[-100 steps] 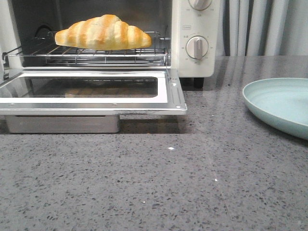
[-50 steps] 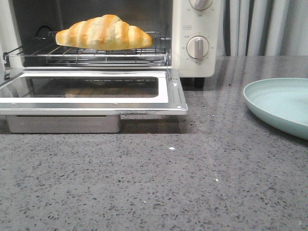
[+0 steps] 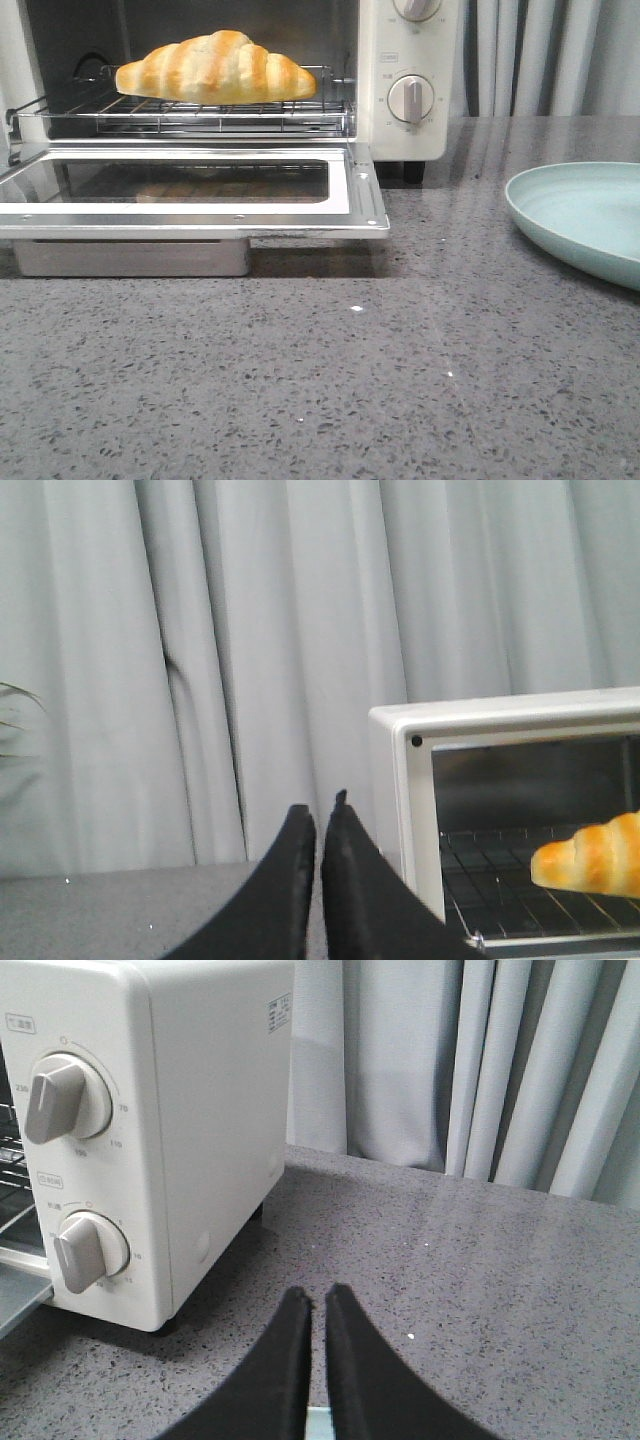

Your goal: Put bread in oven

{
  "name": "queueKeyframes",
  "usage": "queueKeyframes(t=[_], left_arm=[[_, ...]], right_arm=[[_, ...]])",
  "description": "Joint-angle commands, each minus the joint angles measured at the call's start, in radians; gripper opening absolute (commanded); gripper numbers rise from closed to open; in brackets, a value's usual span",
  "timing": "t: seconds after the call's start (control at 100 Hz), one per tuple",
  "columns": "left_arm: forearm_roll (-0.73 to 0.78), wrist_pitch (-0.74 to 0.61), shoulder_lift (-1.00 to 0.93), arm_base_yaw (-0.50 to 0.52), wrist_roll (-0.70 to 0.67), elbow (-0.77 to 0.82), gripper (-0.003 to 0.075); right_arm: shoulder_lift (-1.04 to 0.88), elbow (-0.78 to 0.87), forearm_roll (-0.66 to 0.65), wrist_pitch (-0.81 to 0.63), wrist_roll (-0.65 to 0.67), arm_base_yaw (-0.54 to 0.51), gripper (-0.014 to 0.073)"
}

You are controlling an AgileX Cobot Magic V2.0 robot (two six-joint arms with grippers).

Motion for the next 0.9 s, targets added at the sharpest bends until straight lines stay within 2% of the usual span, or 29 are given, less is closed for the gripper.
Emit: queueKeyframes(t=[0.0,0.26,0.61,0.89], left_arm=[[-0.009,-0.081,-0.022,0.006,0.000,-0.028,-0.0020],[-0.009,-0.081,-0.111,0.006,0.000,-0.028,-0.0020],[-0.009,-0.097,-0.109,0.008,0.000,-0.028,-0.0020],[-0.009,-0.097,-0.109,0.008,0.000,-0.028,-0.0020]], right_arm=[[-0.019,-0.021,0.008,-0.088,-0.001,-0.004,0.0015],[-0.019,-0.021,0.008,-0.088,-0.001,-0.004,0.0015],[-0.017,-0.021,0.008,-0.077,-0.001,-0.004,0.0015],[-0.006,-0.021,0.008,0.025,-0.001,-0.004,0.0015]])
